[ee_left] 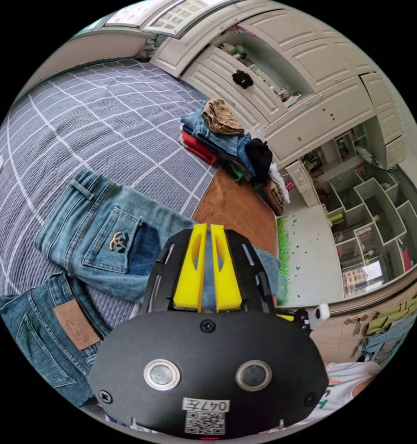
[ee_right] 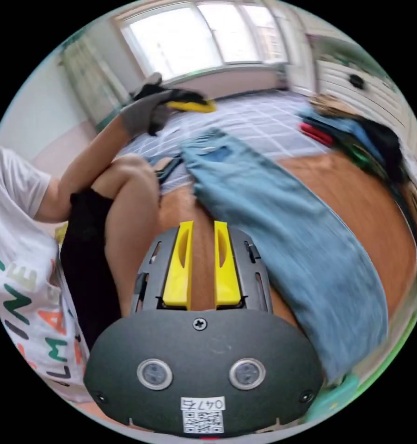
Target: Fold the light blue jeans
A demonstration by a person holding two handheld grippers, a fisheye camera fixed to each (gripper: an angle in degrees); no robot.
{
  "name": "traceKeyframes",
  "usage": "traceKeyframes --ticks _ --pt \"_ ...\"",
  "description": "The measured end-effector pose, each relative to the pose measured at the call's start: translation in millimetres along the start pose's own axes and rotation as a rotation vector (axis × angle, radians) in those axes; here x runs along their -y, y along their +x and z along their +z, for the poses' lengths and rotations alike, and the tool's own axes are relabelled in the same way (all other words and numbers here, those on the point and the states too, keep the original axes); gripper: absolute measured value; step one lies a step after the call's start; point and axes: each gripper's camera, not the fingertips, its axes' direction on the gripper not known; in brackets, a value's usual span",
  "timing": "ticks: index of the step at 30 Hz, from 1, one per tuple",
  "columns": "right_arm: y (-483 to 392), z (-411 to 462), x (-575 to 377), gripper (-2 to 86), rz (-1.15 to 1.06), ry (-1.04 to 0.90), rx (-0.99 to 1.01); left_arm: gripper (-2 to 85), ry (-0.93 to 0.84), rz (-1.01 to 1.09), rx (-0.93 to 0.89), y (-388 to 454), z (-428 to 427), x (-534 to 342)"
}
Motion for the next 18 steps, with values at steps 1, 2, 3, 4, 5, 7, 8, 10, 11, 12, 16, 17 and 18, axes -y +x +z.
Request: traceKeyframes --ticks 1,2,3,4,5,7,8,10,11,12,16,17,18 --pt "-25.5 29.0 22.6 3.4 -0.107 -0.015 0.031 -0.6 0.009 0.014 0.0 -1.5 -11.9 -9.4" --pt "-44.1 53.9 42.5 3.4 -0.185 -0.029 0.04 -0.5 0.021 0.024 0.006 -4.3 -26.4 -19.8" --pt "-50.9 65.0 51.6 3.5 -0.216 -0.037 0.045 -0.3 0.032 0.025 0.013 -7.0 -34.9 -25.4" --pt "-60.8 85.2 67.6 3.7 -0.262 -0.058 0.047 -0.1 0.065 0.013 0.036 -16.0 -54.6 -37.7" --pt "-67.6 103.9 79.7 3.9 -0.296 -0.093 0.021 0.5 0.114 -0.018 0.069 -30.2 -76.3 -52.1" --pt "-73.7 130.7 89.6 4.4 -0.327 -0.168 -0.058 2.2 0.217 -0.125 0.144 -62.0 -108.4 -80.9" --pt "-76.2 145.0 91.0 4.5 -0.341 -0.218 -0.109 3.1 0.312 -0.224 0.193 -87.1 -126.9 -106.4" --pt "-82.6 153.5 86.7 4.7 -0.388 -0.23 -0.155 3.7 0.454 -0.37 0.195 -125.9 -142.7 -147.5" --pt "-88.2 154.7 81.7 4.9 -0.427 -0.225 -0.172 3.8 0.498 -0.435 0.159 -149.3 -142.9 -166.1" --pt "-91.1 155.0 79.2 5.0 -0.444 -0.225 -0.177 3.9 0.492 -0.456 0.144 -159.5 -140.2 -171.2" --pt "-109.4 159.8 65.1 2.6 -0.546 -0.242 -0.286 4.7 0.275 -0.447 0.135 -188.8 -99.3 -166.0" --pt "-111.6 161.6 64.8 1.4 -0.573 -0.252 -0.346 4.9 0.239 -0.432 0.169 -188.1 -86.7 -164.6" --pt "-111.4 162.7 65.9 0.9 -0.58 -0.267 -0.367 5.0 0.221 -0.426 0.19 -188.4 -80.5 -164.0"
